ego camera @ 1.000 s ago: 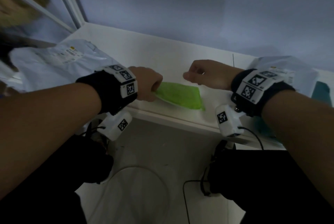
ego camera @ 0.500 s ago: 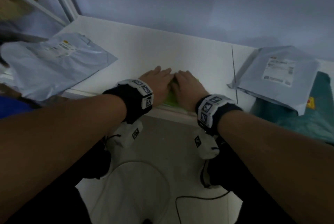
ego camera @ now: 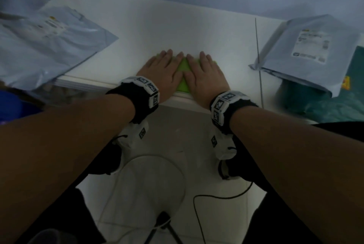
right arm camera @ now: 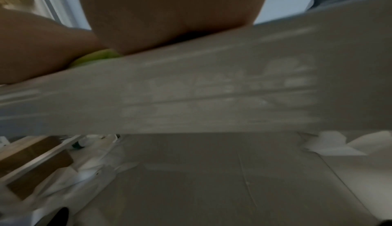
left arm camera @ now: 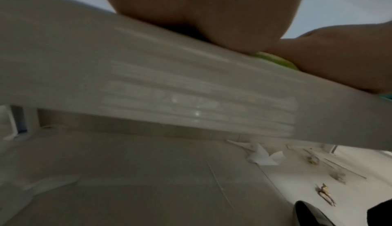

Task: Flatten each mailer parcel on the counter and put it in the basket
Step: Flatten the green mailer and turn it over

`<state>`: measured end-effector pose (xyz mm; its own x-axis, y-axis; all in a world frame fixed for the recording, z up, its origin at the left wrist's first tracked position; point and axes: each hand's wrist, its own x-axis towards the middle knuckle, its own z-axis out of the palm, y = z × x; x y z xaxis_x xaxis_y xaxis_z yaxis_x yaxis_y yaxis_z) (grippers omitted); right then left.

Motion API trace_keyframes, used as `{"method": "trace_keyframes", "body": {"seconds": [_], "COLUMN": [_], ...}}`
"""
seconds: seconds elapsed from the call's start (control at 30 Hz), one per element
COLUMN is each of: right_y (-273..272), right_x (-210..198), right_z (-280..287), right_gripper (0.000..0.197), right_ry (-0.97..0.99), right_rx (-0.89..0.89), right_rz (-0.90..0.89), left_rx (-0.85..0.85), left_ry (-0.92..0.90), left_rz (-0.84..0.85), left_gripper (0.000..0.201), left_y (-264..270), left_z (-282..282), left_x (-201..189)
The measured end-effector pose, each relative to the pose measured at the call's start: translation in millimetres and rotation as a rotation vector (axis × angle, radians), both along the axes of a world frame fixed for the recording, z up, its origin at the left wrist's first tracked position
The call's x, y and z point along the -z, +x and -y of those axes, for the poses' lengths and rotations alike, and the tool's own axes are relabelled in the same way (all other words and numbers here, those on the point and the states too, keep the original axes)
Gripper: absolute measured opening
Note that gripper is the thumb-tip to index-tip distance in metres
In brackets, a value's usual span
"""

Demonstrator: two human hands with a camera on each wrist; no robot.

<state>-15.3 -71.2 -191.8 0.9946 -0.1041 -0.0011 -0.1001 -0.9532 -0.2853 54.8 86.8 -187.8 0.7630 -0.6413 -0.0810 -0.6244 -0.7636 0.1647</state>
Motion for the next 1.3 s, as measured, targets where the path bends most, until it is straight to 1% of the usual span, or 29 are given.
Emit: {"method": "trace_keyframes", "body": {"seconds": [0.17,0.33,0.5,0.67,0.97,1.3], "right_y": [-14.5,-14.8,-14.1,-14.1,-13.8,-12.9], "right_x": [0.6,1.0,3.2,3.4,5.5,5.3], "right_z": [3.9,4.3,3.2,2.4,3.2,3.9], "right_gripper": [0.063,0.061,0.066,0.069,0.068,0.068], "right_ry": [-0.028,-0.046,-0.025,-0.023,-0.055,-0.065], "right_rx": [-0.005,-0.004,0.024,0.03,0.062,0.057], "right_rz": [-0.017,-0.012,0.023,0.004,-0.009,-0.011], "left_rx": [0.009,0.001,-0.005,-0.025,-0.128,-0.125], "left_ry": [0.011,0.016,-0.011,-0.002,0.085,0.106], "left_rz": [0.043,0.06,0.073,0.063,0.065,0.045], "left_gripper": [0.064,0.06,0.06,0.068,0.085,0.086], "left_y": [-5.4,-6.7,-7.7,-7.0,-9.4,-7.1], "left_z": [-10.5,-10.1,-9.5,-10.1,-7.2,-9.0], "left_x": [0.0,-1.0,1.0,2.7,0.4,-0.5]}}
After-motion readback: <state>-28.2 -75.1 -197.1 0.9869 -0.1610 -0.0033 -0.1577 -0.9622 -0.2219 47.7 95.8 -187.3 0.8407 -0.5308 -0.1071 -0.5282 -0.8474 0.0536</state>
